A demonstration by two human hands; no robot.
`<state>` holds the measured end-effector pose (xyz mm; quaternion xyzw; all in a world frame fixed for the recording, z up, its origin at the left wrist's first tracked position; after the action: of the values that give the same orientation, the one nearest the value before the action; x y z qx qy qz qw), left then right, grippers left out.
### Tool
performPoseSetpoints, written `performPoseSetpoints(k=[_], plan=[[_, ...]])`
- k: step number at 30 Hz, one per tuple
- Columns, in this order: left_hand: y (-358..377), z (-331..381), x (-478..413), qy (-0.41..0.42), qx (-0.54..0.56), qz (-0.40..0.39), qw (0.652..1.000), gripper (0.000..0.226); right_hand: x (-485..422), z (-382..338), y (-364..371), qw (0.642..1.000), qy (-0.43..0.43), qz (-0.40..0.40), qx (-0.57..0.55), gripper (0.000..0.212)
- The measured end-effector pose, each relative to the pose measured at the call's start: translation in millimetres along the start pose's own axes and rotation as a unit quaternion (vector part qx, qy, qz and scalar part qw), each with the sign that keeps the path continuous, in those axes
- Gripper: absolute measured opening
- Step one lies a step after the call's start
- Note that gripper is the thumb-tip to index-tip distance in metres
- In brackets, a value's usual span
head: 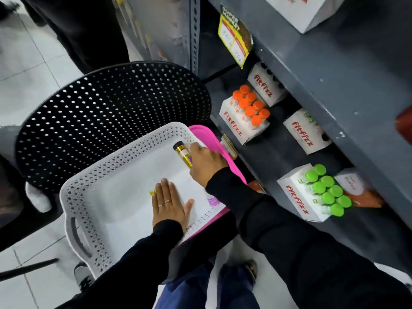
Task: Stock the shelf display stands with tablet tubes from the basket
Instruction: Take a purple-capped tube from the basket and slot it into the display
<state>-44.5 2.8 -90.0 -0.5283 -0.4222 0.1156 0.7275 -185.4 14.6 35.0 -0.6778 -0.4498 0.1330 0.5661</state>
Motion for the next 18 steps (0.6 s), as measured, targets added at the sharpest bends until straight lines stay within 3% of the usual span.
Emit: performPoseSetpoints(k=[6,9,14,18], plan=[[-20,2,4,-0.012,0.033,-0.025,0.999,0.067,31,22,-45,0.995,0.049,-0.020,-0.085,0.024],[-49,16,4,-0.020,0.059,0.014,0.998,0.061,55,40,-90,0.987,0.086,0.015,-0.131,0.030],[-131,110,7,0.133,0.084,0.165,0.974,0.064,115,72,-189,0.975,0.138,0.116,-0.132,0.027],[-201,207,32,0.286,0.110,0.266,0.914,0.068,174,102,-255,0.955,0.192,0.195,-0.111,0.031]])
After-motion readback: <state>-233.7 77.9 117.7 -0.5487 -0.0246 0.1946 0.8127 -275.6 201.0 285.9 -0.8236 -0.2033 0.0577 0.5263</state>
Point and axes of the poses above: each hand's wrist, its own x-axis away from the middle knuckle, its own y-axis out of the palm, z = x × y, the point moved 7 cm from there along -x, towards the middle knuckle, and after that the axes turned 6 degrees about -x, right-handed, at the moved point
